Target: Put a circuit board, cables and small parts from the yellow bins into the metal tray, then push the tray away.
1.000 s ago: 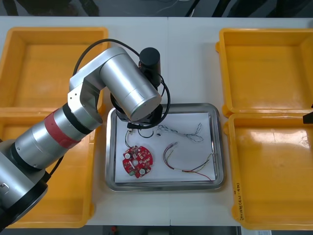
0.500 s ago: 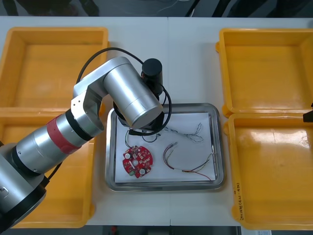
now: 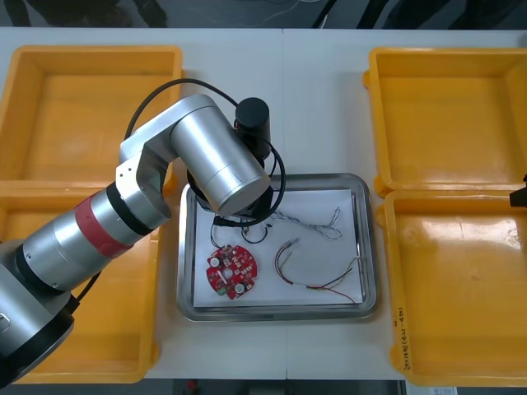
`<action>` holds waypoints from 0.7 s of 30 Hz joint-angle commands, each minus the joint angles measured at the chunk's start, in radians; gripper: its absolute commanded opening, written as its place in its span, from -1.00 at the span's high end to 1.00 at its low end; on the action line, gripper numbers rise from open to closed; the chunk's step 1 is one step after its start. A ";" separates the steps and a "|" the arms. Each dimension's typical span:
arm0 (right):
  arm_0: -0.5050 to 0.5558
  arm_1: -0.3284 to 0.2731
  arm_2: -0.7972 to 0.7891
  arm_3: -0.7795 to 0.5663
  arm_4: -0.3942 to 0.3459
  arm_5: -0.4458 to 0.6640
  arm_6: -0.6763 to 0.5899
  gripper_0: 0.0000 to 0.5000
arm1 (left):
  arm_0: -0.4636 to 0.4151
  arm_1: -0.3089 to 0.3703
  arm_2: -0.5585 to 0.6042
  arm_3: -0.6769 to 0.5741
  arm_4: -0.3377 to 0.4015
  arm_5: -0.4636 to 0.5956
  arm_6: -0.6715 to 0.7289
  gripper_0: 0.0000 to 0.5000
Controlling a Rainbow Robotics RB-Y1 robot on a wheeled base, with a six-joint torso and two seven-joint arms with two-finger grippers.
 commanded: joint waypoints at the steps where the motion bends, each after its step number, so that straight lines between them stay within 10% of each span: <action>1: 0.015 0.009 -0.029 -0.032 -0.009 0.003 -0.050 -1.00 | 0.011 0.050 0.023 -0.081 0.020 0.020 0.043 -1.00; 21: 0.013 -0.001 -0.030 -0.032 -0.018 0.003 -0.064 -1.00 | 0.009 0.210 0.431 -0.308 0.311 0.285 -0.036 -1.00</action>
